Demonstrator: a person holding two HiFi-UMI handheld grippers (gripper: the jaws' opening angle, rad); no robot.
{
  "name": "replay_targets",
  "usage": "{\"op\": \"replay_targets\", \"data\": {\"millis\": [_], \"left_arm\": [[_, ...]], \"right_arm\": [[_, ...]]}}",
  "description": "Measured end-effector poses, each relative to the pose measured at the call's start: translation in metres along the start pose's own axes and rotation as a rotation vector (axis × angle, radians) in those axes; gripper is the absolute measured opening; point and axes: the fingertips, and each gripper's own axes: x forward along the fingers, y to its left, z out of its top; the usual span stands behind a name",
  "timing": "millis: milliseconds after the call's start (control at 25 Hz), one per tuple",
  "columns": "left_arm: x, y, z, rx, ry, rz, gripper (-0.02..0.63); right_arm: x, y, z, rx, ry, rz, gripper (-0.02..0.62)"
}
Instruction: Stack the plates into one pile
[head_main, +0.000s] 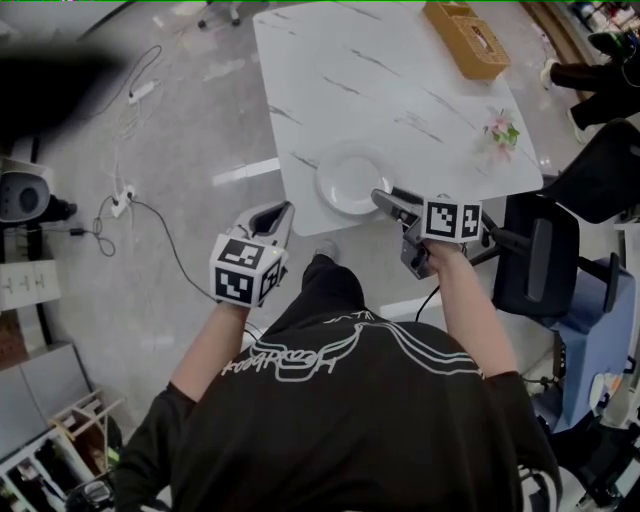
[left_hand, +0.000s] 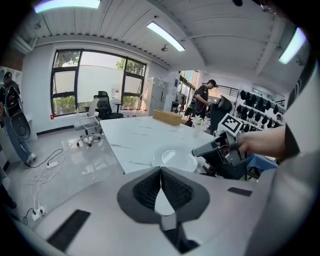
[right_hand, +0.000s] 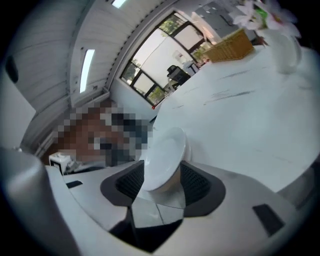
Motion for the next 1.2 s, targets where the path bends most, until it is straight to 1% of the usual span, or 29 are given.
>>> {"op": "replay_targets", "data": {"millis": [200,280,480,560,640,720,800,880,1000,1040,1080,1120,1200], "left_arm": [[-0.003,0.000,0.000,0.001,-0.013,-0.005,0.025],[-0.005,0.001,-0.003,-0.006,-0.012,-0.004,0.023],[-0.009,0.001,-0.007,-0.012,-0.016,-0.001,0.023],[-0.011,0.002,-0.005,-0.008,-0.022,0.003,0.025],[-0.015,0.002,-0.002,-0.004,-0.028,0.005,0.025],[-0.020,-0.001,0.006,0.004,-0.043,-0.001,0.025],[-0.028,-0.008,0.017,0.011,-0.065,-0.017,0.025],[-0.040,-0.021,0.030,0.010,-0.093,-0.047,0.023],[-0.061,-0.045,0.055,0.007,-0.145,-0.107,0.025],[-0.068,-0.053,0.063,0.003,-0.161,-0.128,0.025],[-0.076,-0.060,0.070,-0.003,-0.176,-0.150,0.025],[-0.084,-0.067,0.077,-0.010,-0.191,-0.171,0.025],[-0.099,-0.080,0.089,-0.017,-0.223,-0.209,0.025]], "right_arm": [[0.005,0.005,-0.020,-0.374,0.212,-0.085,0.273],[0.004,0.004,-0.024,-0.494,0.281,-0.134,0.284],[0.002,-0.001,-0.035,-0.715,0.437,-0.214,0.299],[0.002,-0.005,-0.036,-0.765,0.473,-0.249,0.299],[0.000,-0.006,-0.035,-0.777,0.477,-0.283,0.298],[-0.004,0.000,-0.029,-0.762,0.442,-0.293,0.298],[-0.012,0.017,-0.018,-0.736,0.364,-0.267,0.298],[-0.022,0.042,-0.007,-0.700,0.272,-0.208,0.296],[-0.047,0.089,0.013,-0.604,0.100,-0.073,0.285],[-0.057,0.107,0.020,-0.566,0.038,-0.018,0.269],[-0.069,0.125,0.025,-0.534,-0.020,0.035,0.232],[-0.080,0.142,0.030,-0.512,-0.073,0.084,0.184],[-0.101,0.171,0.036,-0.515,-0.159,0.156,0.079]]}}
